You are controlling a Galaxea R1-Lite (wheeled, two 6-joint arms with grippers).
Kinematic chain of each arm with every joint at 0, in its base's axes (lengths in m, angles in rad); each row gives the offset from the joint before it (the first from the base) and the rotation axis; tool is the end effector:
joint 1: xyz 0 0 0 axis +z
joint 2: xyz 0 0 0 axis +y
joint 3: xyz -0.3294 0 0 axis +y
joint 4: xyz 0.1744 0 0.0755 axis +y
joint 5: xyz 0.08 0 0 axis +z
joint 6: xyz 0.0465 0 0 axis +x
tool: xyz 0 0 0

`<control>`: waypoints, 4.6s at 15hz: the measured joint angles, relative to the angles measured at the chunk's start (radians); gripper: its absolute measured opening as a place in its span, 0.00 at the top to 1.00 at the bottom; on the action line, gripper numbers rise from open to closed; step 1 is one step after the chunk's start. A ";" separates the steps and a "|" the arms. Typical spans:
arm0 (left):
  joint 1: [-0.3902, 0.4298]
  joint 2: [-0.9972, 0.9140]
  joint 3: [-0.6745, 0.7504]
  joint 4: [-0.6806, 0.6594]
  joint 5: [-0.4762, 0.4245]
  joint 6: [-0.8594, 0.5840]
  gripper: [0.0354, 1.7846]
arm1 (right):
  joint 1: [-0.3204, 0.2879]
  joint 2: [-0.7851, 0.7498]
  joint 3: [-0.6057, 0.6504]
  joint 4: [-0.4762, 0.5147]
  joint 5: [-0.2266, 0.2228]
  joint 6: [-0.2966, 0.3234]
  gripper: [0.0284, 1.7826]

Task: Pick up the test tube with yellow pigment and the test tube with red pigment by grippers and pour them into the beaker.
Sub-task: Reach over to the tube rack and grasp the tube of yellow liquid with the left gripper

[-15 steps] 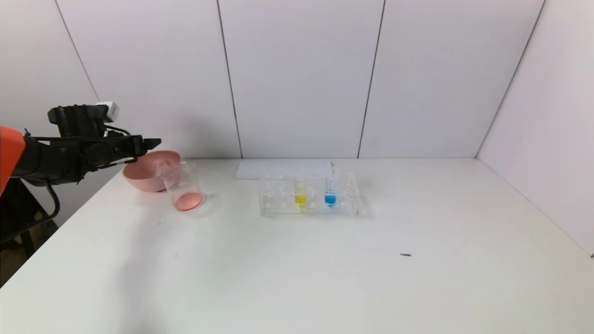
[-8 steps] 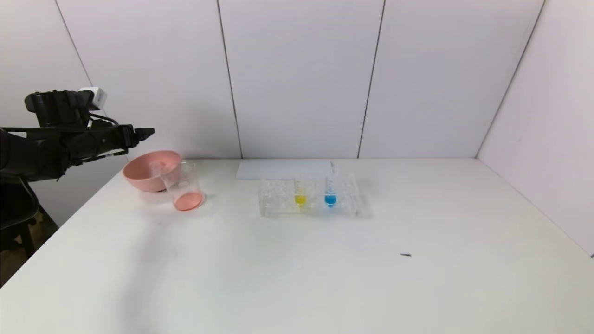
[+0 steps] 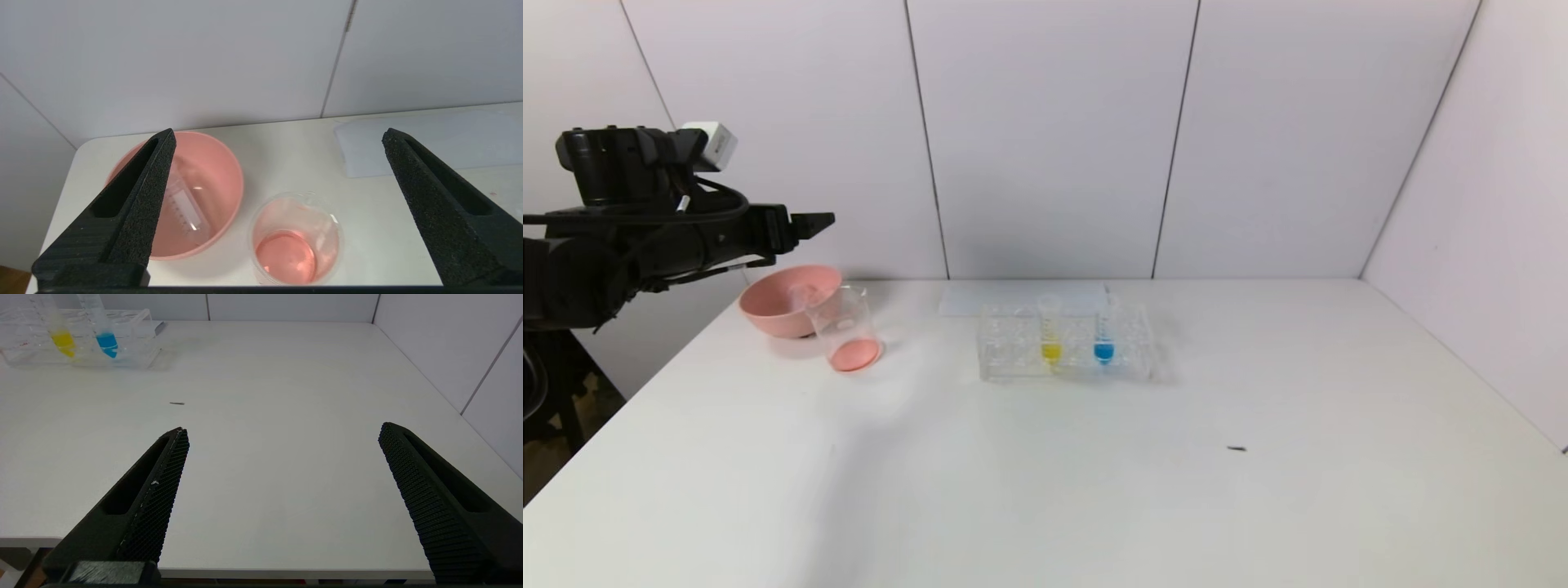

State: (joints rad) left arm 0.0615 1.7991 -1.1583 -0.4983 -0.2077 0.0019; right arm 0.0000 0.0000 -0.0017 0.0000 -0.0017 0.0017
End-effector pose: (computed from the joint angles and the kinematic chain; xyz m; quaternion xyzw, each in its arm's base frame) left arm 0.3836 0.0140 0.2593 -0.0086 0.0705 -0.0729 0.9948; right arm -0.0286 -0.0001 0.0760 0.0009 -0.0009 -0.0008 1.0000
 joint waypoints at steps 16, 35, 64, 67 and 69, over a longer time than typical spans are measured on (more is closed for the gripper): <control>-0.240 -0.431 0.405 0.000 0.064 0.000 0.01 | 0.000 0.000 0.000 0.000 0.000 0.000 0.05; -0.421 -0.463 0.610 -0.223 0.058 -0.010 0.01 | 0.000 0.000 0.000 0.000 0.000 0.000 0.05; -0.626 0.169 0.394 -0.634 0.140 -0.029 0.01 | 0.000 0.000 0.000 0.000 0.000 0.000 0.05; -0.631 0.197 0.360 -0.622 0.148 -0.028 0.01 | 0.000 0.000 0.000 0.000 0.000 0.000 0.05; -0.632 0.214 0.336 -0.612 0.149 -0.028 0.01 | 0.000 0.000 0.000 0.000 0.000 0.000 0.05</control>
State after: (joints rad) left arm -0.5704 2.0136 -0.8221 -1.1106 -0.0591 -0.0257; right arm 0.0000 0.0000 -0.0017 0.0000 -0.0017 0.0017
